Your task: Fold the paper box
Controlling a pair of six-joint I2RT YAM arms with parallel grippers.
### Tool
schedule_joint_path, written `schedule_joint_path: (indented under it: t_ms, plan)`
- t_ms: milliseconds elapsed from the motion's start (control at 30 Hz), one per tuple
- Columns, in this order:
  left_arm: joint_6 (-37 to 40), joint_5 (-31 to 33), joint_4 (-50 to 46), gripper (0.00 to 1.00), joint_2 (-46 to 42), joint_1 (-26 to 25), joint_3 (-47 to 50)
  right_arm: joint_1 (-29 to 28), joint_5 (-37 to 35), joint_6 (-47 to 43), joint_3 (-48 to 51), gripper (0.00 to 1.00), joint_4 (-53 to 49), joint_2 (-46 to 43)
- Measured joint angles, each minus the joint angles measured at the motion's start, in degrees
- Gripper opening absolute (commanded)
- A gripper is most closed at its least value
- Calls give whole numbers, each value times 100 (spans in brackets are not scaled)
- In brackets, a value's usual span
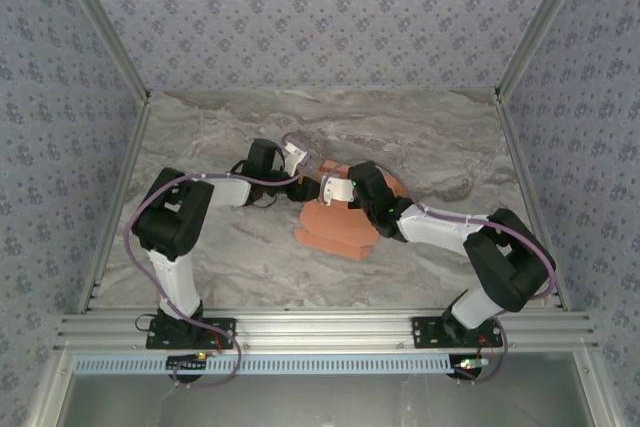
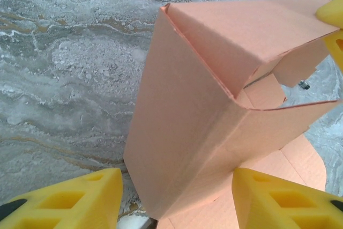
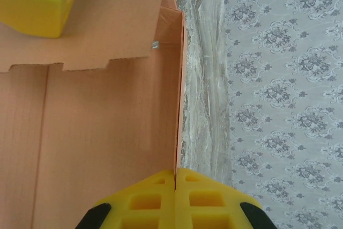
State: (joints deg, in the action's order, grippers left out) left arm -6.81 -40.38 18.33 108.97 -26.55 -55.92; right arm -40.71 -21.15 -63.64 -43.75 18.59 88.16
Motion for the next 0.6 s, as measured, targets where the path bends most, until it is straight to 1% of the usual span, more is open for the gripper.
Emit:
schedule_joint_path:
  t_ms: [400,600]
  plan:
    - [13,680,236,56,0,-111,-15,79,160,192,0,0,-74,-24]
    - [15,1093,343,59,0,-238,11,83,262,240,0,0,-120,-87]
